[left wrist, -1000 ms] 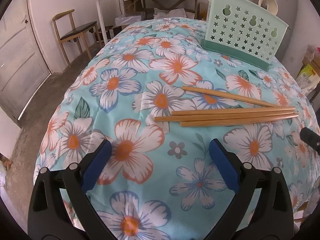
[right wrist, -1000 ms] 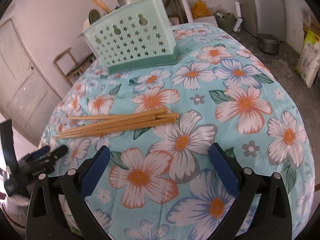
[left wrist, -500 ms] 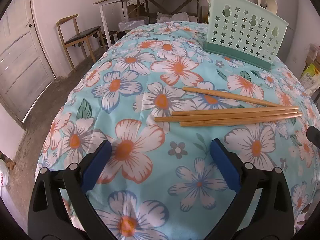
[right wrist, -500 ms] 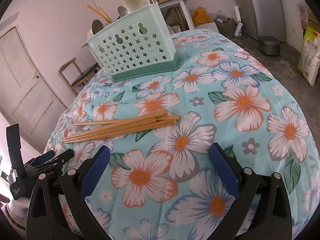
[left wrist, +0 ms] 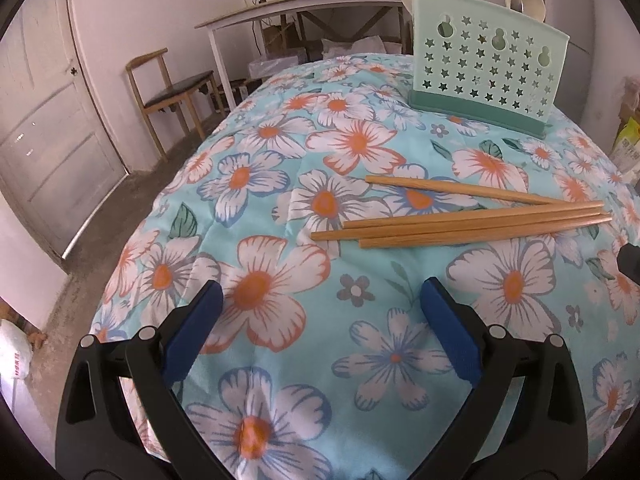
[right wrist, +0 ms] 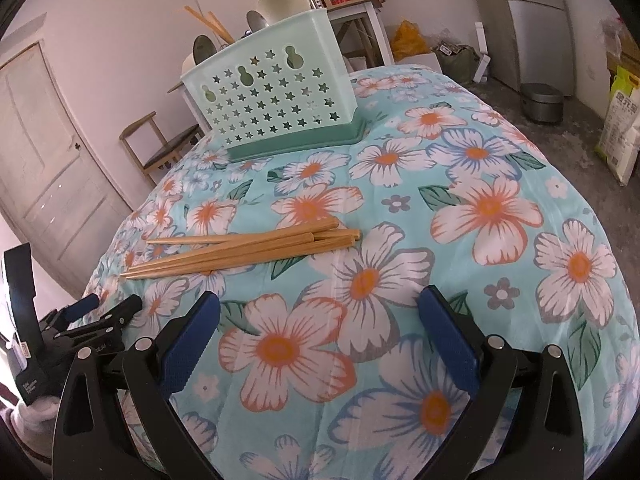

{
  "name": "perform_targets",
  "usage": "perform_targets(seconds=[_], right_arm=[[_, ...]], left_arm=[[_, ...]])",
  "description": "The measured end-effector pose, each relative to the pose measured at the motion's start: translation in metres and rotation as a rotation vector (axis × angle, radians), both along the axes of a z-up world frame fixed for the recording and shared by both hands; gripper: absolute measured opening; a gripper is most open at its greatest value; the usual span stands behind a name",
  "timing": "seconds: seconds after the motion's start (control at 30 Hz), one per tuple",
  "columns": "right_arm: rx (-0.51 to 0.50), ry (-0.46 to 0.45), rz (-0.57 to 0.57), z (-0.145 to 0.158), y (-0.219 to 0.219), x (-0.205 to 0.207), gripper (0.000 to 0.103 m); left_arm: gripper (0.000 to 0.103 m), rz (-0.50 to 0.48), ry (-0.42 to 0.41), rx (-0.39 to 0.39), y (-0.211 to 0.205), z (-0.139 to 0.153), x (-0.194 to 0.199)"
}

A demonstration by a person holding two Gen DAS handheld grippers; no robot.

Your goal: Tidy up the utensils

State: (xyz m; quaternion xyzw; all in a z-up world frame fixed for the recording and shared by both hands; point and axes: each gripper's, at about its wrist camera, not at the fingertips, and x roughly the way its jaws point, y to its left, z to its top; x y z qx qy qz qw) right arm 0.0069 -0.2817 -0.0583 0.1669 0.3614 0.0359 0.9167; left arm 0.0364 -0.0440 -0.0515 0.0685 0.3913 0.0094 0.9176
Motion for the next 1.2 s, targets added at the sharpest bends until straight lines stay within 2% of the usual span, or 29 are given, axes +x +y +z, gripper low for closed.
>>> perform_targets(seconds=[0.27,0.3,0.43,0.6,0.8,0.93,1.1,1.2], right_arm=[[-0.051,0.024,0.040,0.000,0.004,0.002,0.097],[-0.057,0.037,0.049,0.001,0.004,0.004,0.097],[-0.112,0.120,0.104,0.012,0.010,0.016,0.096],[-0.145,0.016,0.139,0.042,0.022,0.020,0.096],[-0.200,-0.023,0.118,0.054,0.039,0.039,0.093],[-0.248,-0.006,0.072,0.047,0.043,0.047,0.093],[-0.274,0.129,0.045,0.009,0.047,0.045,0.089],[-0.294,0.120,0.026,0.002,0.052,0.031,0.089]], left_arm=[[0.096,-0.006,-0.028,0.062,-0.006,0.001,-0.003],[0.096,-0.005,-0.026,0.053,-0.006,0.000,-0.004],[0.096,0.004,0.020,-0.085,0.010,-0.003,0.002],[0.096,-0.016,0.002,-0.096,0.011,-0.005,0.001],[0.096,-0.053,0.015,-0.124,0.017,-0.005,0.003],[0.096,-0.078,0.014,-0.137,0.019,-0.005,0.002],[0.096,-0.102,0.010,-0.144,0.021,-0.005,0.000],[0.096,-0.116,0.005,-0.145,0.021,-0.005,-0.001]])
